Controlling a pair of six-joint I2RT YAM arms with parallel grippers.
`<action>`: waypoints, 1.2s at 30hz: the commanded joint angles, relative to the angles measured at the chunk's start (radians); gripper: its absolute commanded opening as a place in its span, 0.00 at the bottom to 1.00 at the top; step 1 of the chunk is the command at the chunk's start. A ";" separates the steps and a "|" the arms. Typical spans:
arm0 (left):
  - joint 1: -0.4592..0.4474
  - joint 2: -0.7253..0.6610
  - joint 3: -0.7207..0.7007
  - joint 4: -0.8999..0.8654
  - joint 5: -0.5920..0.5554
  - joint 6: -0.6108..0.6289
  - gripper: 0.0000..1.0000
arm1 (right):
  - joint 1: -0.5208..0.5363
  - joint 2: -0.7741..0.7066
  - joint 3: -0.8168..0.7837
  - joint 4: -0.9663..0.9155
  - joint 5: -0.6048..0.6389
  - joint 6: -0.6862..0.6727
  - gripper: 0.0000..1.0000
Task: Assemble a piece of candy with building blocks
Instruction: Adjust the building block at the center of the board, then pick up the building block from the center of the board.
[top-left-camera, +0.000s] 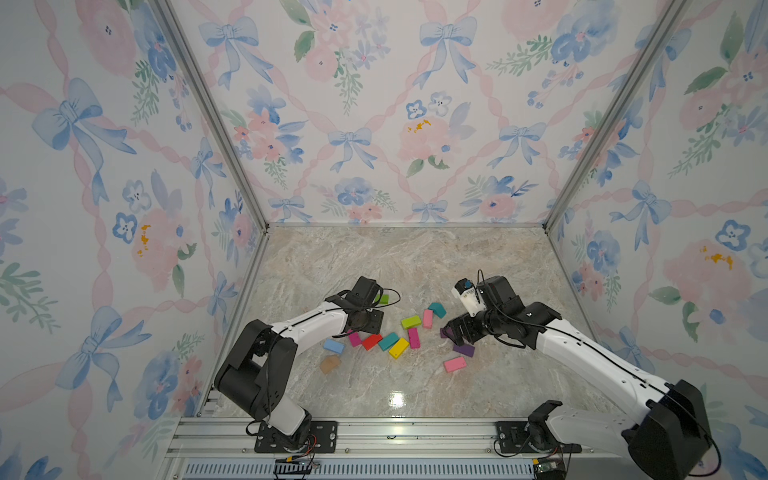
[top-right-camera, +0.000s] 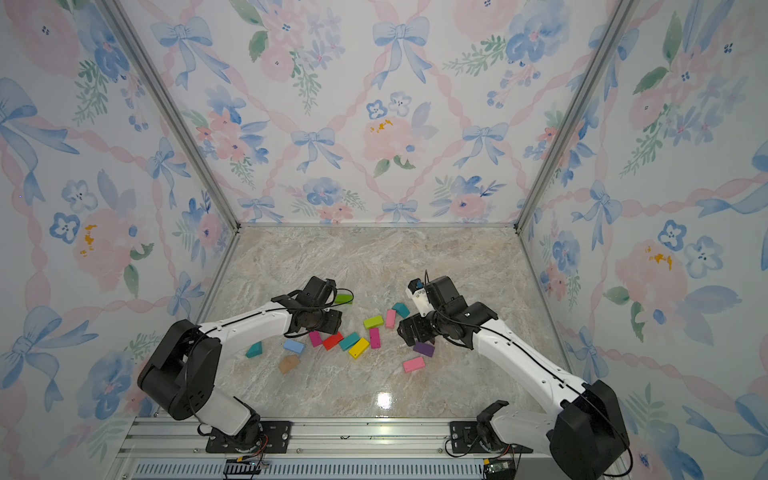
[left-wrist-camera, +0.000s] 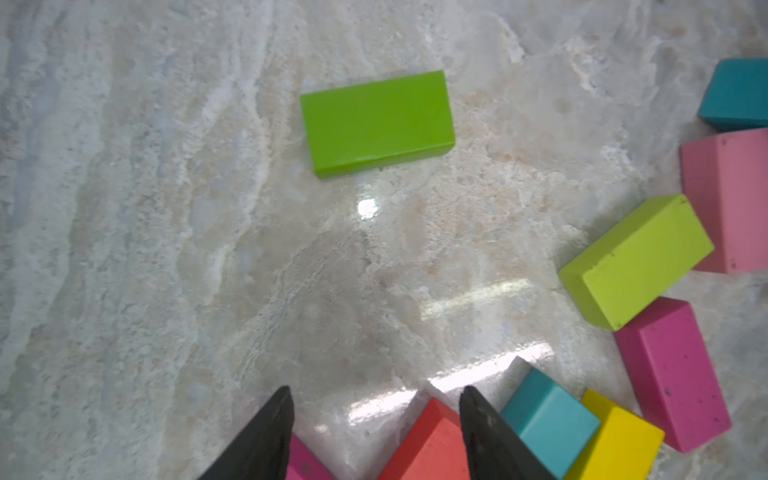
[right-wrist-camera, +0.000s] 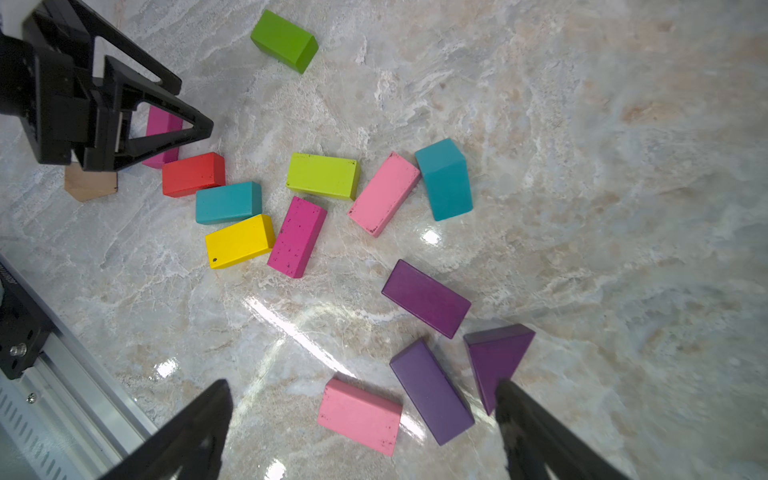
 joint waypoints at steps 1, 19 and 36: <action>0.035 -0.019 -0.013 -0.013 -0.037 -0.037 0.67 | 0.063 0.112 0.070 0.043 0.001 0.041 0.99; 0.199 -0.189 -0.019 0.087 0.145 -0.034 0.98 | 0.220 0.752 0.494 -0.041 0.191 0.146 0.94; 0.200 -0.237 -0.055 0.103 0.152 -0.052 0.98 | 0.213 0.824 0.492 -0.029 0.199 0.160 0.42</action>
